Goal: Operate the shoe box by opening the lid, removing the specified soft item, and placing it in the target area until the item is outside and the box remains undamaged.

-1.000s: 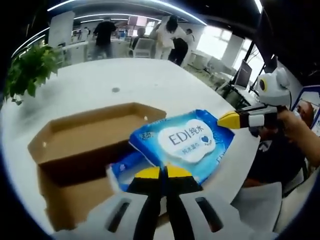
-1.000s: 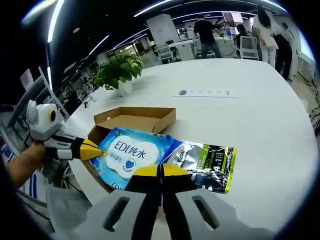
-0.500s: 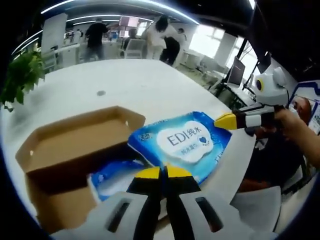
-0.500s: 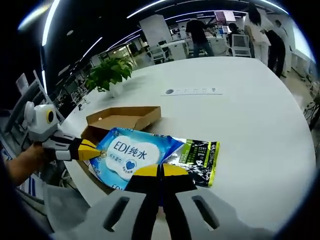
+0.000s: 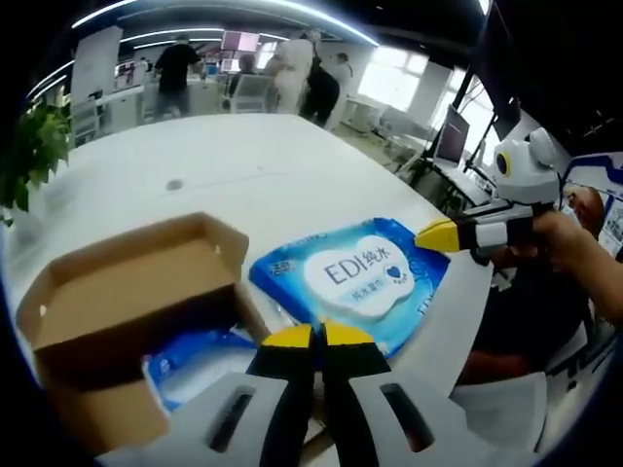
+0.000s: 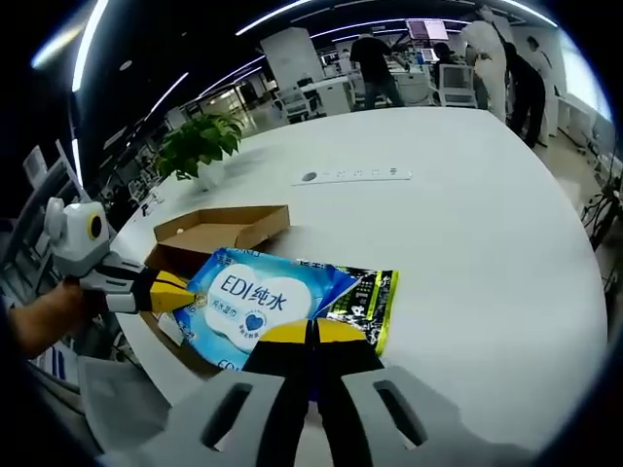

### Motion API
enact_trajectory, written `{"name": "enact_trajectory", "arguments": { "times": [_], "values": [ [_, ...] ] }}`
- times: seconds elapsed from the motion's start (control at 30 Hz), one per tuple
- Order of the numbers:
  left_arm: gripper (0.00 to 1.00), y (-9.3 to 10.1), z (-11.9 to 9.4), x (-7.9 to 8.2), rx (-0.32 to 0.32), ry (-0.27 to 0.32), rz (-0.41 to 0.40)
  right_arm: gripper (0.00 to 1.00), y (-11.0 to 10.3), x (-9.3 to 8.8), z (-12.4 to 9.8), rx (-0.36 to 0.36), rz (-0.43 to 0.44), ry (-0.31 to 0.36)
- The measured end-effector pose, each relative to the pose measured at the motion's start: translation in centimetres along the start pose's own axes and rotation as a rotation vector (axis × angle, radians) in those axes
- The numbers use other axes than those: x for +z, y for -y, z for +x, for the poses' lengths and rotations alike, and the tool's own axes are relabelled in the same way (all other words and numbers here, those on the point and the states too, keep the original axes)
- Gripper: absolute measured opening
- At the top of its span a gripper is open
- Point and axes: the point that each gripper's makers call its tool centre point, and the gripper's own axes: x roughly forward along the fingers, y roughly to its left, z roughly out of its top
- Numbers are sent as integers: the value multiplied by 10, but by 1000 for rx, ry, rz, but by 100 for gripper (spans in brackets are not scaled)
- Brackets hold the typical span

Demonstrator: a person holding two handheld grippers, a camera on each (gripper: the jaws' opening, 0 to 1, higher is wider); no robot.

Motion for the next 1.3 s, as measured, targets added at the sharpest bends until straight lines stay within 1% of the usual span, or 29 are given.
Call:
{"name": "enact_trajectory", "arguments": {
  "times": [0.23, 0.33, 0.47, 0.67, 0.87, 1.1, 1.3],
  "values": [
    [0, -3, 16, 5, -4, -12, 4, 0, 15, 3, 11, -14, 7, -9],
    [0, -5, 22, 7, -1, -20, 10, 0, 19, 4, 15, -18, 2, -13],
    [0, -11, 34, 9, 8, -41, 30, 0, 28, 6, 26, -23, -9, -23],
    [0, -18, 46, 8, 13, -69, 46, 0, 36, 6, 41, -24, -24, -39],
    [0, -23, 60, 5, 34, -110, 106, 0, 45, 3, 56, -28, -36, -53],
    [0, -25, 71, 5, 41, -127, 128, 0, 54, 0, 62, -38, -27, -51],
    [0, -25, 79, 1, 57, -156, 203, 0, 60, -4, 68, -41, -28, -47]
  ]
}}
